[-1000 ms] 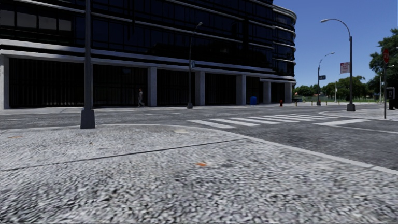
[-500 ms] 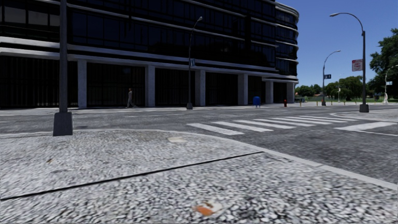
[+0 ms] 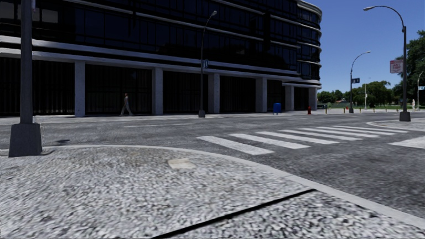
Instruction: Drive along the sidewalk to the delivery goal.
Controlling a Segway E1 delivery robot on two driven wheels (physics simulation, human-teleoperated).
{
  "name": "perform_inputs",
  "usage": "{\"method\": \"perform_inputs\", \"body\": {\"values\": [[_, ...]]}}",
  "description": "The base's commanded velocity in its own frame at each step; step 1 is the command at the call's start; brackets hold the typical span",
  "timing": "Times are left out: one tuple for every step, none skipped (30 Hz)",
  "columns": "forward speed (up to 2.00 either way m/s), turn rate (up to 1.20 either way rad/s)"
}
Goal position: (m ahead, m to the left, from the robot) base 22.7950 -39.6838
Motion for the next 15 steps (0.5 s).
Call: {"method": "perform_inputs", "body": {"values": [[2.0, 0.0], [2.0, 0.0], [2.0, 0.0], [2.0, 0.0], [2.0, 0.0], [2.0, 0.0], [2.0, 0.0], [2.0, 0.0], [2.0, 0.0], [2.0, 0.0], [2.0, 0.0], [2.0, 0.0], [2.0, 0.0], [2.0, 0.0], [2.0, 0.0]]}}
